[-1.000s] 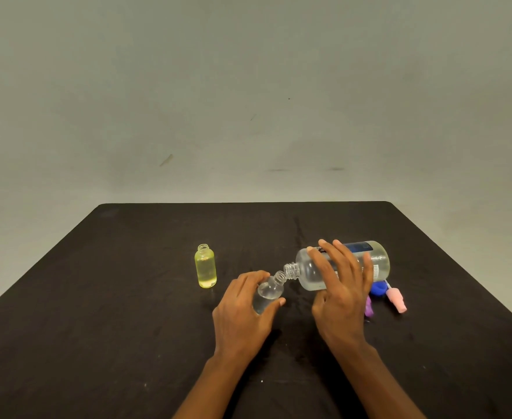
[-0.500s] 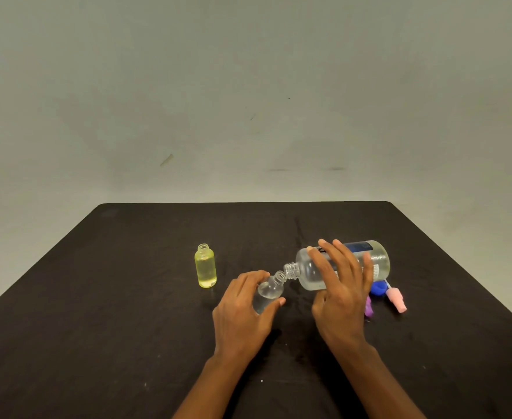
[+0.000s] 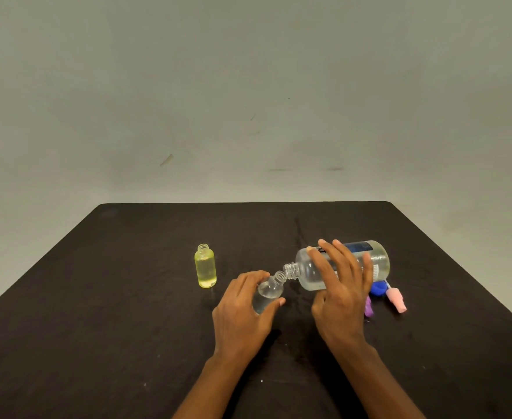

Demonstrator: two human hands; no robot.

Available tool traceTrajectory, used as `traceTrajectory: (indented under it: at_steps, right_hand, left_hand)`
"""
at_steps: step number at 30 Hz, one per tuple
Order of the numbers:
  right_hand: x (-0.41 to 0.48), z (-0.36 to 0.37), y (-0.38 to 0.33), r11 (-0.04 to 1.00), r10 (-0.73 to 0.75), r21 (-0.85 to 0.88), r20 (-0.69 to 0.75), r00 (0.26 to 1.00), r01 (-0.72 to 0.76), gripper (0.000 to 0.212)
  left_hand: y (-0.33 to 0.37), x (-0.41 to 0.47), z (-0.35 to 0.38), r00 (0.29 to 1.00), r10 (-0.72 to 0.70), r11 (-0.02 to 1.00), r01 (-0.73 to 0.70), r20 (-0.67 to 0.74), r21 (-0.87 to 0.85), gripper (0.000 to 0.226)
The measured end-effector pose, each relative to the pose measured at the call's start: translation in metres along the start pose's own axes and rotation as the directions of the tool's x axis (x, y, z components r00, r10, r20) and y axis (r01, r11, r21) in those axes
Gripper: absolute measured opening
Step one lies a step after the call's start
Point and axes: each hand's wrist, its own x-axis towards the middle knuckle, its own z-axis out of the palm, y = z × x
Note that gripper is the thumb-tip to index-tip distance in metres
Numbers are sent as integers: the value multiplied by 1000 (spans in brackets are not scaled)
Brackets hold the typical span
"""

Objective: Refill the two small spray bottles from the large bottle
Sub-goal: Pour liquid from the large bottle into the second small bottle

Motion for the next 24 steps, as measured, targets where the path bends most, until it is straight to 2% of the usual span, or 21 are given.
traceTrajectory:
  at_steps: [24]
  right_hand:
    - [1,-1,-1,1000,-4,-7,0,1000,4,77]
  left_hand:
    - [0,1,0,1000,-7,1000,7,2,5,49]
